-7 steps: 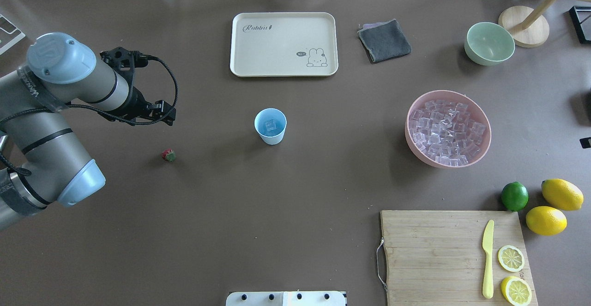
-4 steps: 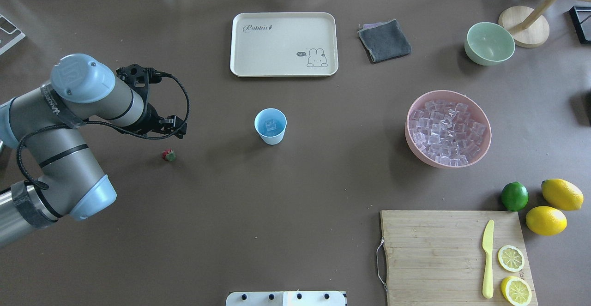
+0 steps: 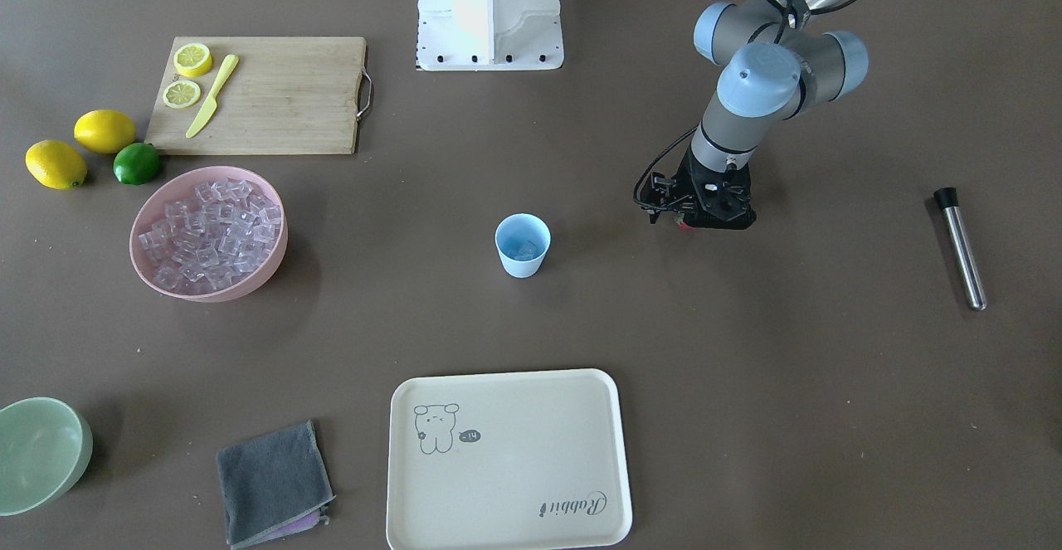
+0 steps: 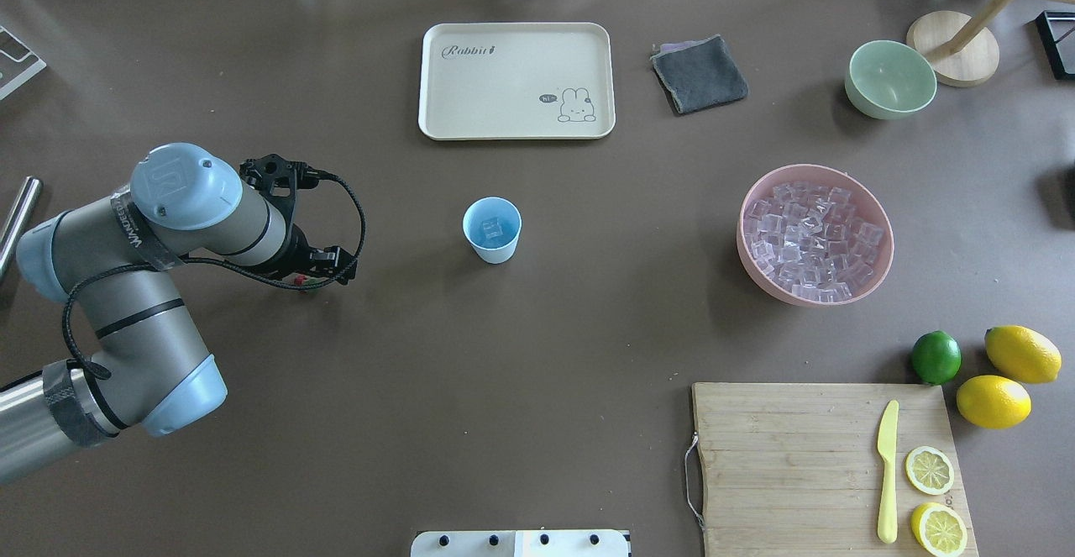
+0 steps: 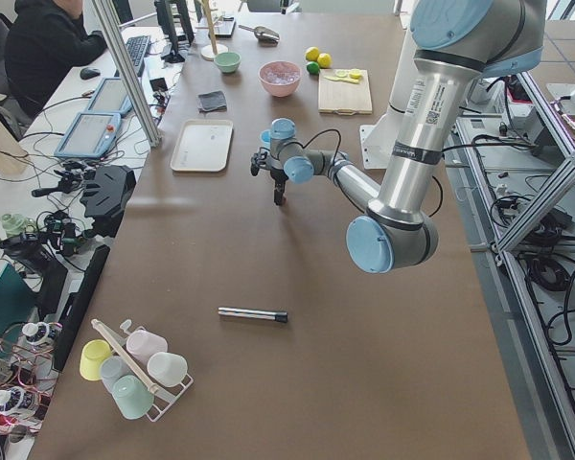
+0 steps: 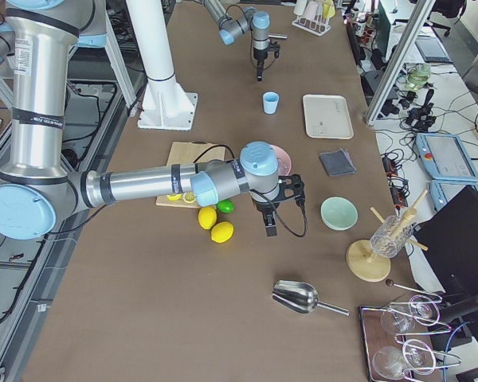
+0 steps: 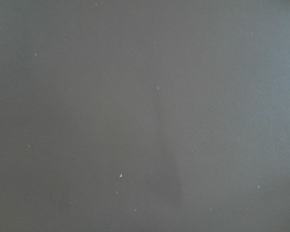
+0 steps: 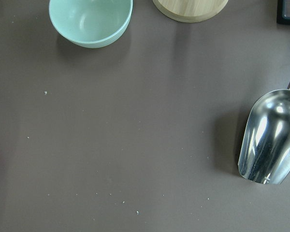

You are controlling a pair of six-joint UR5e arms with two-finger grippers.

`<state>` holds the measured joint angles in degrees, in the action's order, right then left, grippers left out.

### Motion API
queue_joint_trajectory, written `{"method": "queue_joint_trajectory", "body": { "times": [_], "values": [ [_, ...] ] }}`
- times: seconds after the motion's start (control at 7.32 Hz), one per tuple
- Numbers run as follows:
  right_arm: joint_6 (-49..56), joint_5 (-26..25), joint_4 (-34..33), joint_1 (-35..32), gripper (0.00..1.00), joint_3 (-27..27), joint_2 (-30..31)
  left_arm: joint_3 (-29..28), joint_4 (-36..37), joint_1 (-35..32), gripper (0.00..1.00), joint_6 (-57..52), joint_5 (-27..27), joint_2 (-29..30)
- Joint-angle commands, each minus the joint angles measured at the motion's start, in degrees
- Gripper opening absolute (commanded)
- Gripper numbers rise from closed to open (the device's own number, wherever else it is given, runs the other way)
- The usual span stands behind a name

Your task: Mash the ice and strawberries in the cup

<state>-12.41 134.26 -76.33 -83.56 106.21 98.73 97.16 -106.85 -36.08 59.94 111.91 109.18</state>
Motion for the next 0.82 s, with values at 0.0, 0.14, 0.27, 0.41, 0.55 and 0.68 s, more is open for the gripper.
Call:
{"method": "queue_joint_trajectory", "body": {
  "times": [0.0,0.14,0.27,0.41,0.55,0.68],
  "values": [
    [0.5,0.0,-0.1,-0.6,0.99,0.1,0.4,-0.4,0.1,0.1,0.35,-0.4,-0.4,-0.5],
    [0.5,-0.1,-0.1,-0.6,0.99,-0.2,0.1,-0.2,0.1,0.2,0.33,-0.4,-0.4,-1.5],
    [0.5,0.0,-0.2,-0.6,0.99,0.0,0.1,-0.1,0.1,0.1,0.3,-0.5,-0.2,-1.3],
    [0.5,0.0,-0.2,-0.6,0.99,0.1,0.2,0.1,0.2,-0.2,0.28,-0.6,0.1,-0.9],
    [0.5,0.0,-0.2,-0.9,0.99,0.1,0.3,0.6,0.8,-0.7,0.28,-0.7,0.1,0.3],
    [0.6,0.0,-0.2,-1.1,0.99,0.1,0.5,0.6,2.9,-2.1,0.28,-0.7,0.2,4.1]
  ]
}}
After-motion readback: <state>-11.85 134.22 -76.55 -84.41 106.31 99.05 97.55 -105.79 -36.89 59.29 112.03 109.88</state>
